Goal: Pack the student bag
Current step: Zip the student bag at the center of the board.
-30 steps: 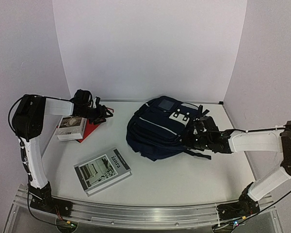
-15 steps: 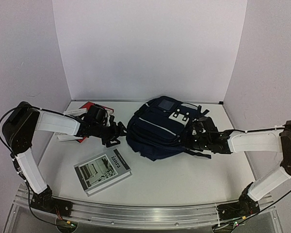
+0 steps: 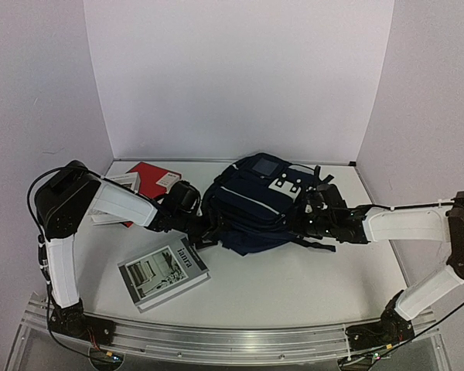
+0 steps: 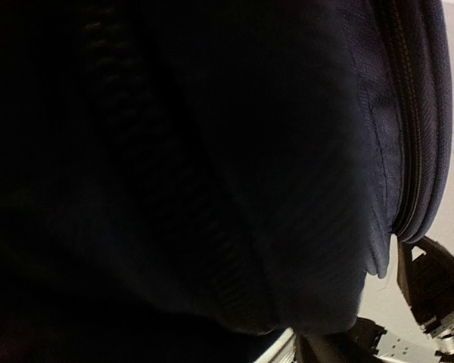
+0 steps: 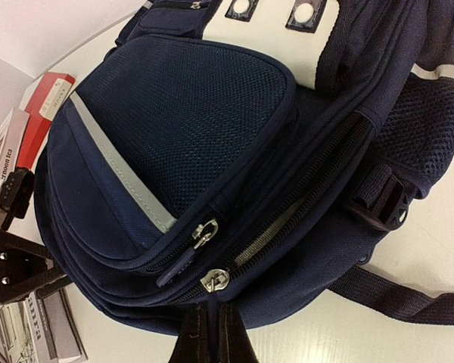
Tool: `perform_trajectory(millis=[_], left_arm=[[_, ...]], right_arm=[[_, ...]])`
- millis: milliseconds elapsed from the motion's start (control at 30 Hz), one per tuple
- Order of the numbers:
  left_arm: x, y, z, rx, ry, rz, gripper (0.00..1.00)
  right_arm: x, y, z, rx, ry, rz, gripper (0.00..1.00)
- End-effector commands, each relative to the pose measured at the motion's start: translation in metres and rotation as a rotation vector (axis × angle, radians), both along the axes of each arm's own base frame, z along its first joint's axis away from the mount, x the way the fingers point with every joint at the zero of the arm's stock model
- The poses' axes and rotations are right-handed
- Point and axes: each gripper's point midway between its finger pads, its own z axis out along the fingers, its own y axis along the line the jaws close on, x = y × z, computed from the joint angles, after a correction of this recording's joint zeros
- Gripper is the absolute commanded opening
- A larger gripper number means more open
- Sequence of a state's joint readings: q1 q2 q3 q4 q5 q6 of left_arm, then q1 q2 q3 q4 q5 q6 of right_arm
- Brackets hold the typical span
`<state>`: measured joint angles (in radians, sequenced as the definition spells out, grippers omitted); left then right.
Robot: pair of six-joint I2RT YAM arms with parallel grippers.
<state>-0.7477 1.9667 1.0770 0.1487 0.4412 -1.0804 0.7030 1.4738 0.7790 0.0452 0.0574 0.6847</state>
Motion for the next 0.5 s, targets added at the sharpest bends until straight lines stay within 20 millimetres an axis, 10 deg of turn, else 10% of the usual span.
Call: perform_trajectory(millis=[0,233,467], left_arm=[[0.02,-0.003,0.007,0.015,-0.065,0.04,0.5],[0.032,0.03,0.01,0.051,-0.1,0.115,0.01],[0.057,0.102,0.036,0.0,-0.115,0.228,0.0]], right_arm=[[0.014,0.021,0.039,0.101,-0.092,0.009,0.0],[0.015,0.012,0.05,0.099,-0.118,-0.036,0.0],[0.01,-0.022,0.027,-0.032,-0.065,-0.136,0.0]])
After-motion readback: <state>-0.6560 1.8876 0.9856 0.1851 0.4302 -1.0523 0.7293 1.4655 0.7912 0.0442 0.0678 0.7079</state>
